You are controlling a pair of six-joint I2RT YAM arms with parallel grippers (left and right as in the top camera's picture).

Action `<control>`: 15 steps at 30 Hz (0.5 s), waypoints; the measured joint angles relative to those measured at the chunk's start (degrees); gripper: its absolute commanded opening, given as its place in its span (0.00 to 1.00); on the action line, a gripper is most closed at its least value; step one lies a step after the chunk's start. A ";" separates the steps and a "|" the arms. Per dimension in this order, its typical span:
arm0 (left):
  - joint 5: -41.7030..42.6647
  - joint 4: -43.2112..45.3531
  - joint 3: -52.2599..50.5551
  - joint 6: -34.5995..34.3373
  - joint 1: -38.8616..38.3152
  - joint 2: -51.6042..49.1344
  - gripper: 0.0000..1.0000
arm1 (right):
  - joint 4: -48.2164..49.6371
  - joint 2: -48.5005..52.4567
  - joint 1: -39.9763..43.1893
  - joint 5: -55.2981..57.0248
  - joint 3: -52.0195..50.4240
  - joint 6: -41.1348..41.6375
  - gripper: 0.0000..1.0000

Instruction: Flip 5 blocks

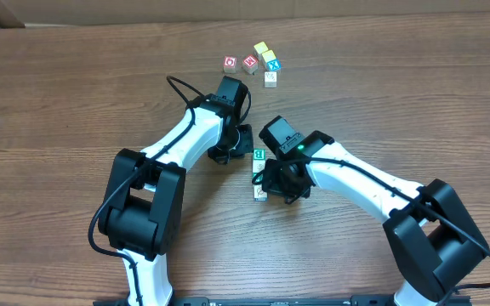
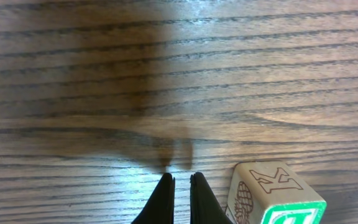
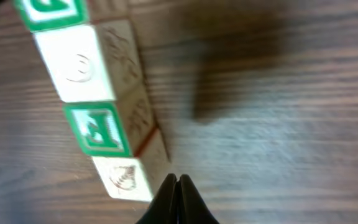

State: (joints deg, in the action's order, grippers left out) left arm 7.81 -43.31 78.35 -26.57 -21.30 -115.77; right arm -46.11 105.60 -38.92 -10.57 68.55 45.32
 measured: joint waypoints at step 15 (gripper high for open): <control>-1.11 -2.29 0.00 0.02 0.02 0.00 0.04 | 8.00 -0.02 -0.22 -0.07 -5.40 -1.18 0.04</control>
State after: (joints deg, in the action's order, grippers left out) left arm 6.70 -45.60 78.35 -26.55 -21.28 -115.77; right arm -38.11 105.58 -39.13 -10.63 63.16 44.14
